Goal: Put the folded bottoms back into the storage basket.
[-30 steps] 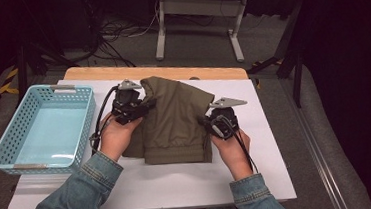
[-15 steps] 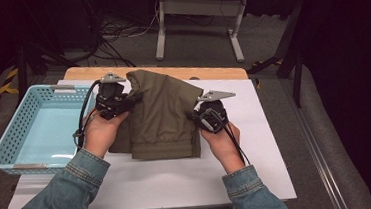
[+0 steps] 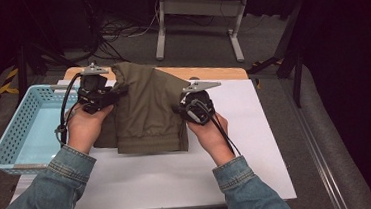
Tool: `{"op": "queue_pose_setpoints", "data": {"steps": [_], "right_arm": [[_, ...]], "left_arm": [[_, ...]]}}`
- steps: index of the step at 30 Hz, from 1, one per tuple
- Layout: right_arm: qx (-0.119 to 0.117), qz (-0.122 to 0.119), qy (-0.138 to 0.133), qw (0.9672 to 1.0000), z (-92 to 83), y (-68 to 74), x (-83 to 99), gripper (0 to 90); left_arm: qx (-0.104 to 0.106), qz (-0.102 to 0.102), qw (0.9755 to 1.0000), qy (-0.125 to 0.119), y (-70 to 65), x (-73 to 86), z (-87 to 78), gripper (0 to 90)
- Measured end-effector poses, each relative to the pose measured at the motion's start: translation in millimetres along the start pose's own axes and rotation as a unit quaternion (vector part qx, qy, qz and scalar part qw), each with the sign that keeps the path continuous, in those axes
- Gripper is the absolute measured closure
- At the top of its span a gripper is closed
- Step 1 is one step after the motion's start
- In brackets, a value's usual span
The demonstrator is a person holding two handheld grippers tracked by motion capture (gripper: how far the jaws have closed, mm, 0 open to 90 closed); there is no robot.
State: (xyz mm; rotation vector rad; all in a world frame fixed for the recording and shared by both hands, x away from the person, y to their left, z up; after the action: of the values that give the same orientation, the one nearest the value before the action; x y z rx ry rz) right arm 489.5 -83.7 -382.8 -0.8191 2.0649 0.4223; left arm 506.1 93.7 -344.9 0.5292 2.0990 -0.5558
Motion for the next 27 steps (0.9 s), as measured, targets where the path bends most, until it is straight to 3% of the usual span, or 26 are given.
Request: {"op": "queue_pose_setpoints", "data": {"steps": [6,27], "right_arm": [[-0.009,-0.005,-0.006,0.9999,5.4,7.4,-14.3,85.6],[-0.033,-0.020,-0.015,0.9991,20.9,34.2,-49.4,85.5]], "left_arm": [[-0.006,0.009,0.9999,-0.005,9.4,-6.4,-12.6,82.7],[-0.022,-0.003,0.9997,-0.013,42.9,-19.3,-48.2,82.7]]}}
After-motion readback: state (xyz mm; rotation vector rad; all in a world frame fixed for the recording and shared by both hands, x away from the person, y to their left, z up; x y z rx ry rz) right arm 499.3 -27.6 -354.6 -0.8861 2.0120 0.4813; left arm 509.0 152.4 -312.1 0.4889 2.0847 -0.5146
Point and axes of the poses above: each handheld gripper's, and its own axes: z roughly forward along the jaws, x roughly out of its underside, y roughly to its left, the point moved 10 cm from there along z, roughly forward along the jaws, and after that the axes turned 2 degrees about -z, right-handed, at the moved point
